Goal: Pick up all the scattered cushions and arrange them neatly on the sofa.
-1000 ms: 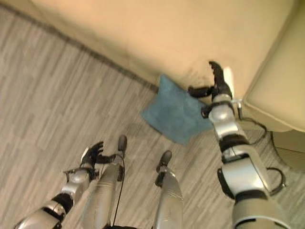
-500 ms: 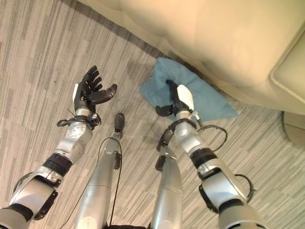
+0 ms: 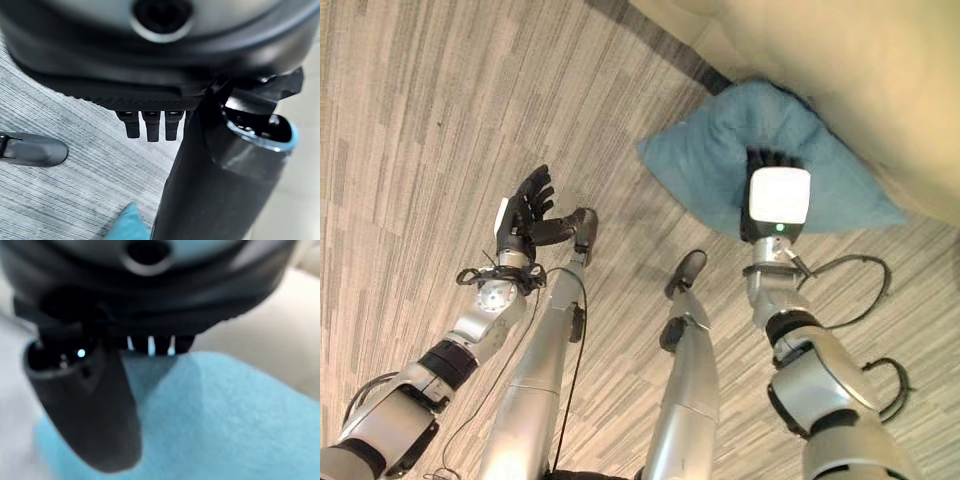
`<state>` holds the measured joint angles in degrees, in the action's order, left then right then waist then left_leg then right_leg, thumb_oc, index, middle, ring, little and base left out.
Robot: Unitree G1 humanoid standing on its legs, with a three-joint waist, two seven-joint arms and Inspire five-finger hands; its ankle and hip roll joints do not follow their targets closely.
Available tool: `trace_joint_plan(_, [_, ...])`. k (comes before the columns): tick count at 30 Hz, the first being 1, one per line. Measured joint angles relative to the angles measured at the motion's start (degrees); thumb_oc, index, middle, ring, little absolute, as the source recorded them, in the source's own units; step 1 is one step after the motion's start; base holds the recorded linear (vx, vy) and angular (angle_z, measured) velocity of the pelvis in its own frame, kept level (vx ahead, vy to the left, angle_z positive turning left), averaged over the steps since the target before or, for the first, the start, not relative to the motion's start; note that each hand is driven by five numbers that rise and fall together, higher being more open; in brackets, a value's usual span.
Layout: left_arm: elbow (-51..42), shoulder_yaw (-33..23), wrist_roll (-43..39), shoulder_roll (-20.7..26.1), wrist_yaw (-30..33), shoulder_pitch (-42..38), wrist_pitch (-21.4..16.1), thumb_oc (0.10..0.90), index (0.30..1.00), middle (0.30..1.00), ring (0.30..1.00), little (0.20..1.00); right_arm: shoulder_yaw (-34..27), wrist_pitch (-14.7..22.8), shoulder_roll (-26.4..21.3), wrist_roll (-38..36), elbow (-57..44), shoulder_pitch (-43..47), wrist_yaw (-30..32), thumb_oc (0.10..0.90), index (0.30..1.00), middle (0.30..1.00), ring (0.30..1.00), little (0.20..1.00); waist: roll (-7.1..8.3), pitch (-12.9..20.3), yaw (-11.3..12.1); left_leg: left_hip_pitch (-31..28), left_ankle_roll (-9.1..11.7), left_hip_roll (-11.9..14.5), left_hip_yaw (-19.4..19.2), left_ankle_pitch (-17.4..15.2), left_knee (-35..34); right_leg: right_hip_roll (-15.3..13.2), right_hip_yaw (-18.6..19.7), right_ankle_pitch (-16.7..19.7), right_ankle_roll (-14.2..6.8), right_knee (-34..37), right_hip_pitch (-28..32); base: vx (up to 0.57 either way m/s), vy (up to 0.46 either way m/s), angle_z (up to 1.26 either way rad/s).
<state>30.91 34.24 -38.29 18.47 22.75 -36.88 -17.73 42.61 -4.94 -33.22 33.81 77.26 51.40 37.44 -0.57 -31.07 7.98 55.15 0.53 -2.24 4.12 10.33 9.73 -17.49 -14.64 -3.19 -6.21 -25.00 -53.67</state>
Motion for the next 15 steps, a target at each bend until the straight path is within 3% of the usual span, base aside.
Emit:
trace_joint_plan(3, [0.0, 0.8, 0.4, -2.6, -2.2, 0.2, 0.5, 0.8, 0.9, 0.9, 0.9, 0.9, 0.6, 0.6, 1.0, 2.7, 0.4, -2.0, -8.6, 0.4, 0.3, 0.3, 0.3, 0.3, -0.25, 0.2, 0.6, -1.2, 0.0, -0.6, 0.5, 0.0, -0.2, -0.6, -0.6, -0.4, -0.3, 0.1, 1.4, 0.03, -0.013, 0.12])
trace_joint_plan(7, [1.9, 0.9, 0.4, -4.9, -2.4, 0.9, 1.1, 0.8, 0.9, 0.9, 0.9, 0.9, -0.6, 0.8, 4.2, 3.2, -1.9, -6.1, -9.8, 0.4, 0.3, 0.3, 0.3, 0.3, -0.43, 0.2, 0.7, -4.2, 0.0, -1.1, 0.4, 0.0, -0.8, -0.9, -0.7, -0.2, -0.5, 0.4, 4.4, 0.02, 0.012, 0.02])
trace_joint_plan(10, [2.0, -0.1, 0.9, -5.5, -2.3, 3.7, 1.3, 0.8, 0.9, 0.9, 0.9, 0.9, -4.2, 2.3, 6.4, 1.3, -6.2, -11.0, -5.3, 0.4, 0.3, 0.3, 0.3, 0.3, -0.65, 0.0, 0.4, -8.8, -0.1, -1.1, -0.1, 0.0, -1.6, -0.7, -0.8, 0.5, -0.9, 2.4, 9.5, 0.07, 0.014, -0.03])
trace_joint_plan(13, [2.2, -2.0, 1.3, -5.2, -2.6, 9.8, 1.2, 0.8, 0.9, 0.9, 0.9, 0.9, -7.5, 5.1, 7.2, -3.2, -11.0, -17.2, 0.0, 0.4, 0.3, 0.3, 0.3, 0.3, -0.53, 0.0, -0.1, -20.9, -0.5, -1.2, -0.2, -0.2, -4.4, -0.1, -1.6, 1.2, -1.8, 7.2, 22.5, 0.12, 0.009, -0.01])
trace_joint_plan(15, [0.5, -4.0, 1.5, -3.4, -2.4, 13.8, 0.3, 0.8, 0.9, 0.9, 0.9, 0.9, -8.9, 6.1, 6.3, -5.9, -14.3, -19.7, 2.7, 0.4, 0.3, 0.3, 0.3, 0.3, -0.11, 1.9, -0.4, -26.4, -0.6, -0.9, 0.3, -1.3, -5.8, 0.6, -2.5, 1.6, -2.2, 10.3, 29.2, 0.19, 0.021, 0.04])
